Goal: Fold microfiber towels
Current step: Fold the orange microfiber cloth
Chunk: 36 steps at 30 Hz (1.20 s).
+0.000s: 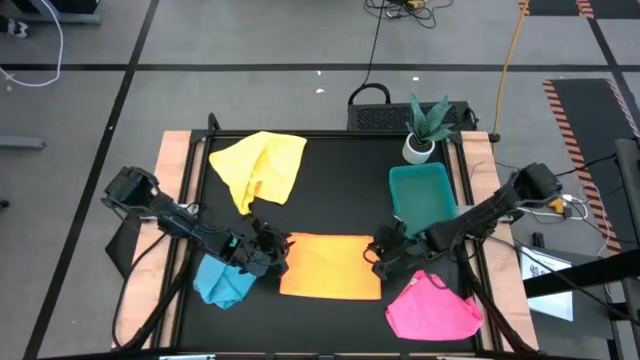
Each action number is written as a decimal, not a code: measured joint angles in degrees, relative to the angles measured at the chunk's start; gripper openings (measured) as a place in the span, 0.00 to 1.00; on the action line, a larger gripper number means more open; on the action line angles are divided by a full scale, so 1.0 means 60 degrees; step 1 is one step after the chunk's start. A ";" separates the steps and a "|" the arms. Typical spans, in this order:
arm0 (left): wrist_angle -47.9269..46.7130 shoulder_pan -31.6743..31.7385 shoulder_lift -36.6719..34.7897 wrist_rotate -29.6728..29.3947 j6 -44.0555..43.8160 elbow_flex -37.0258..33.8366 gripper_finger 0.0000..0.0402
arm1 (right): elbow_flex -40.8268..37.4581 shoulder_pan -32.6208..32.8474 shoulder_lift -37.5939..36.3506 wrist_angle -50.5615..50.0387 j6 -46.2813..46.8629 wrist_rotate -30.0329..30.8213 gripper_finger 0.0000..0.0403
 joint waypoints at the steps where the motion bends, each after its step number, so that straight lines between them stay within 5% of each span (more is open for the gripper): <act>1: 0.0071 0.0034 0.0147 0.0001 -0.0061 0.0002 0.25 | 0.0000 -0.0091 0.0182 -0.0044 -0.0009 0.0026 0.02; 11: 0.0052 0.0542 0.1165 0.0035 -0.0530 0.0003 0.19 | 0.0025 -0.0696 0.0682 -0.0465 0.0172 -0.0025 0.00; 20: 0.0143 0.0330 0.0127 0.0299 -0.0247 0.0010 0.13 | 0.0018 -0.0611 0.0098 -0.0824 0.0087 -0.0158 0.00; 27: 0.1533 -0.0052 0.0047 0.0705 0.0219 0.0010 0.08 | 0.0475 -0.0253 -0.0861 -0.1404 -0.0251 -0.0992 0.00; 36: 0.2906 -0.0314 0.0796 0.1859 0.0060 0.0003 0.01 | 0.1166 -0.0594 -0.0310 -0.2093 -0.1196 -0.1868 0.00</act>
